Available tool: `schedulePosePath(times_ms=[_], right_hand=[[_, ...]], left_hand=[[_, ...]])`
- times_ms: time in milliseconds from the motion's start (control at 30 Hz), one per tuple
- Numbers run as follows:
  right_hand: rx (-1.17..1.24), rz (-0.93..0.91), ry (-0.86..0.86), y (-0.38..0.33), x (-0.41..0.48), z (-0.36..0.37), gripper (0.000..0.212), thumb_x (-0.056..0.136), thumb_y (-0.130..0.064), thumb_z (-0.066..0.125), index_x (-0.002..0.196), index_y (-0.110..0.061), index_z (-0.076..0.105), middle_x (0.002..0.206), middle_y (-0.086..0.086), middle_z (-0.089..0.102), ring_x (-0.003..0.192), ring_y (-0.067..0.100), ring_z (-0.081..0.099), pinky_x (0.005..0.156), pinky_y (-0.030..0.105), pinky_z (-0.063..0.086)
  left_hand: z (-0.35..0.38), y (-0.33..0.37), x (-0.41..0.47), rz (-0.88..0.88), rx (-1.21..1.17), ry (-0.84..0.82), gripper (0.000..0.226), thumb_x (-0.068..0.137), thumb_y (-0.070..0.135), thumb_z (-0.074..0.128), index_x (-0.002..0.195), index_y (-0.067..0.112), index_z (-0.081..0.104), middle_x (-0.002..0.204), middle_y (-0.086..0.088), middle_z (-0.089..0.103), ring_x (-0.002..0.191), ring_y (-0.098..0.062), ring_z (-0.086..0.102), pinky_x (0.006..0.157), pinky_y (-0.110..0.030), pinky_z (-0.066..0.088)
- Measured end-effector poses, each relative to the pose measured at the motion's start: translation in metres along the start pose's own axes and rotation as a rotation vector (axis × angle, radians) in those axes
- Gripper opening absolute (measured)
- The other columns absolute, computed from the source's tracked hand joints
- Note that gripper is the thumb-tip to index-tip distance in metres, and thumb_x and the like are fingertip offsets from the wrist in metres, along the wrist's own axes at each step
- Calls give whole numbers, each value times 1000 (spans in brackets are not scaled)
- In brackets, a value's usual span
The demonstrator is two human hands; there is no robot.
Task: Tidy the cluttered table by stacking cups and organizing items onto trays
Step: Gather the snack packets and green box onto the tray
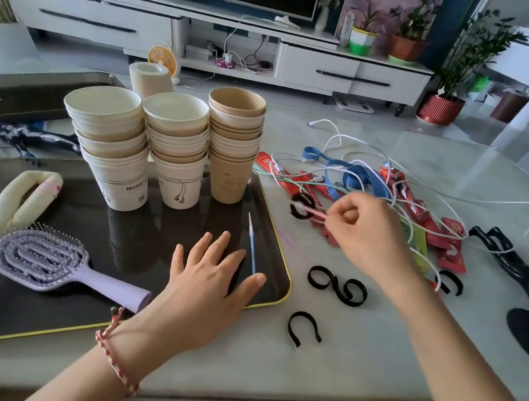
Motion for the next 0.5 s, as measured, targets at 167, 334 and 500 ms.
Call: schedulePosePath(times_ms=[167, 334, 500], right_hand=[[61, -195, 77, -43, -26, 0, 9, 78, -2, 60, 75, -11, 60, 62, -9, 57, 55, 0, 54, 51, 13, 41], [-113, -326, -219, -63, -51, 65, 10, 90, -19, 54, 85, -10, 57, 77, -3, 51, 69, 15, 49, 59, 27, 38], [-17, -252, -139, -50, -26, 48, 14, 90, -20, 54, 81, -15, 62, 70, -4, 61, 64, 11, 56, 60, 29, 47]], left_hand=[[-14, 3, 0, 13, -232, 84, 64, 91, 55, 21, 148, 28, 8, 154, 7, 19, 144, -11, 3, 115, -37, -2], [-17, 5, 2, 7, -248, 98, 57, 95, 49, 19, 147, 24, 20, 153, 6, 25, 144, -11, 7, 115, -38, 1], [-22, 10, 2, 56, -242, 101, 45, 99, 38, 17, 138, 26, 37, 146, 9, 36, 143, -15, 11, 115, -46, 6]])
Point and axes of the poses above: each hand's wrist, its own x-axis towards the middle knuckle, its own z-axis out of the palm, y = z × x, the point moved 10 cm from there along x, towards the middle knuckle
